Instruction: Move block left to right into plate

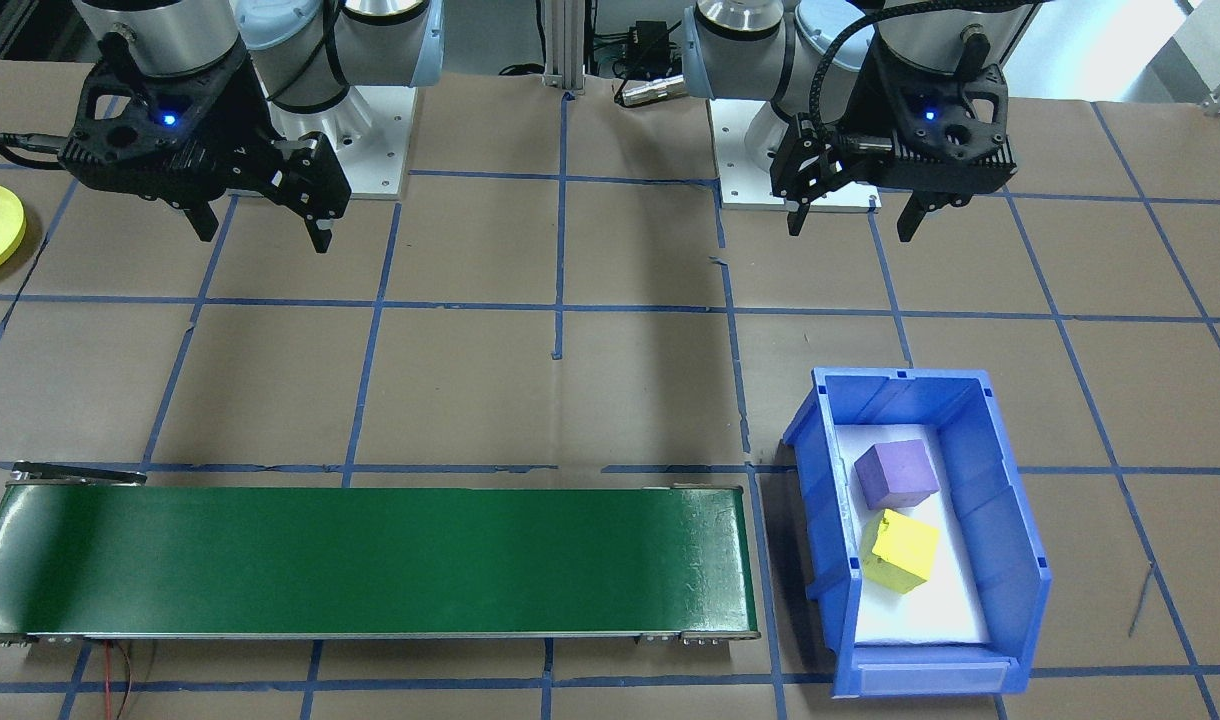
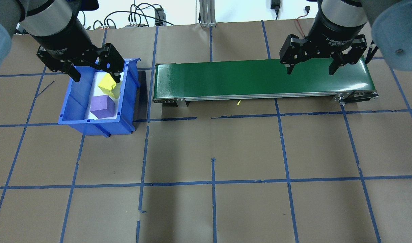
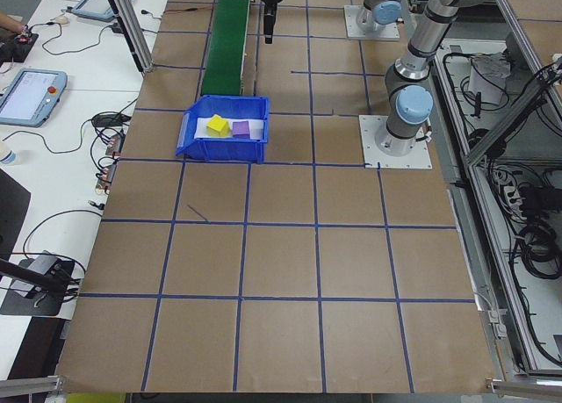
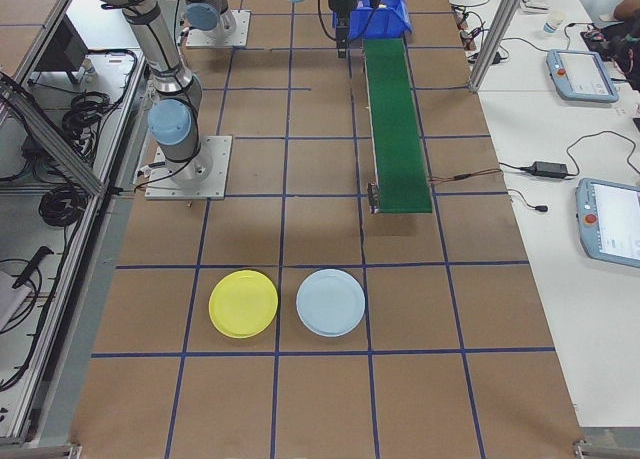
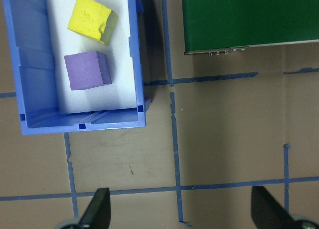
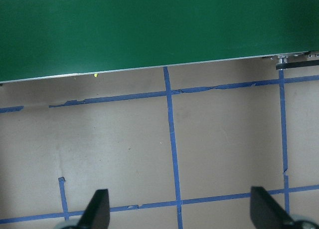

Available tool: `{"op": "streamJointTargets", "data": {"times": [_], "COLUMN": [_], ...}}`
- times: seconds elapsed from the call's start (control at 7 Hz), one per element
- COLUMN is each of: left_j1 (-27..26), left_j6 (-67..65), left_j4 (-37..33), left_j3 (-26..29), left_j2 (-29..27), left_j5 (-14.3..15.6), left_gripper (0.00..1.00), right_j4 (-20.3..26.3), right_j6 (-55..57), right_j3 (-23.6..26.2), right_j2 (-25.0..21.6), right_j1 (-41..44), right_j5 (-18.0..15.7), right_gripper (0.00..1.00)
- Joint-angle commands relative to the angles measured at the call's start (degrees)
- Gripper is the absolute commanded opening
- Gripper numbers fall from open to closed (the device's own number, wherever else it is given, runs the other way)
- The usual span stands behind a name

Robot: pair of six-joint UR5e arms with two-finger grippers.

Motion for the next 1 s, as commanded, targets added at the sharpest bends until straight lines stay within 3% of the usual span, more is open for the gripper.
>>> {"op": "streamJointTargets", "data": {"times": [0.0,0.29,0.43,0.86], "left_j1": [-0.09,-0.18,1.04,9.3], "left_j6": [-0.23,-0.23,1.86,10.98], "left_j4": [-0.78,-0.96,-0.88,9.2], "left_j3": [2.63,1.78,1.08,2.04], "left_j2": [-1.77,-1.6,-1.95,-12.3], "left_j5": [0.27,0.8,2.98,2.56], "left_gripper": [1.0,1.0,1.0,1.0], "right_j4": [-0.01,-0.01,-0.01,0.08], "right_j6": [0.0,0.0,0.0,0.0], "right_j3": [-0.04,-0.04,-0.04,0.05], "right_j2": [0.0,0.09,0.09,0.09], "right_j1": [0.0,-0.09,0.0,-0.09], "right_j5": [0.0,0.0,0.0,0.0], "right_gripper": [1.0,1.0,1.0,1.0]}}
